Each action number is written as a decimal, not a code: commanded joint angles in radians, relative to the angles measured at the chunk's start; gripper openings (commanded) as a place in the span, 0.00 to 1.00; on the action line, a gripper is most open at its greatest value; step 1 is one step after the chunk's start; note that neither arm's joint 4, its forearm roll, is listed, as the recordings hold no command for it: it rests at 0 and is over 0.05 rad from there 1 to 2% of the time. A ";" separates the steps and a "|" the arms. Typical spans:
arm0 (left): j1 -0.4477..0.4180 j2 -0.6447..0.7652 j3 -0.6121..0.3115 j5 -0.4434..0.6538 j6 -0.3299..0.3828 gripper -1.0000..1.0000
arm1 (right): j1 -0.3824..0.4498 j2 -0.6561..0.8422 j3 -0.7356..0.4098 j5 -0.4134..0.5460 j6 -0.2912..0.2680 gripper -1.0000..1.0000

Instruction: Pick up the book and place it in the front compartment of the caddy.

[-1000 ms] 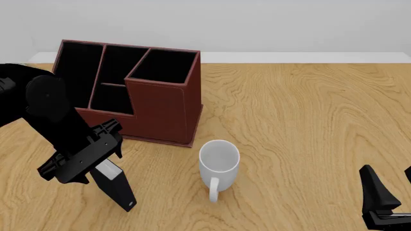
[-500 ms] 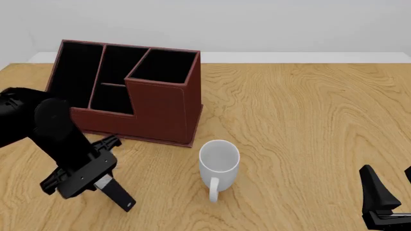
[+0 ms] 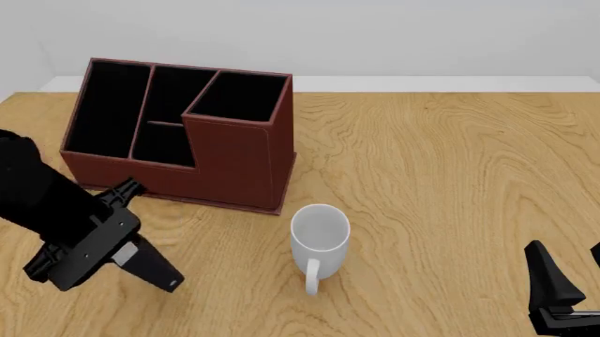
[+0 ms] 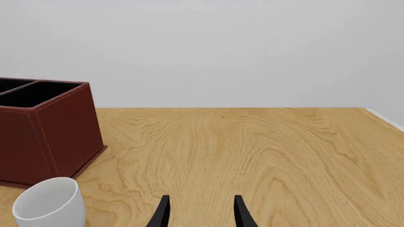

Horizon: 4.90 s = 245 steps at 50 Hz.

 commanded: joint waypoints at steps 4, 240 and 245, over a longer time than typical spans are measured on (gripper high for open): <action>0.094 -0.197 -0.064 0.096 -0.158 0.00 | 0.000 0.000 0.000 0.000 0.000 1.00; 0.137 0.629 -0.694 -0.627 -0.157 1.00 | 0.000 0.000 0.000 0.000 0.000 1.00; 0.135 0.615 -0.690 -0.627 -0.158 1.00 | 0.000 0.000 0.000 0.000 0.000 1.00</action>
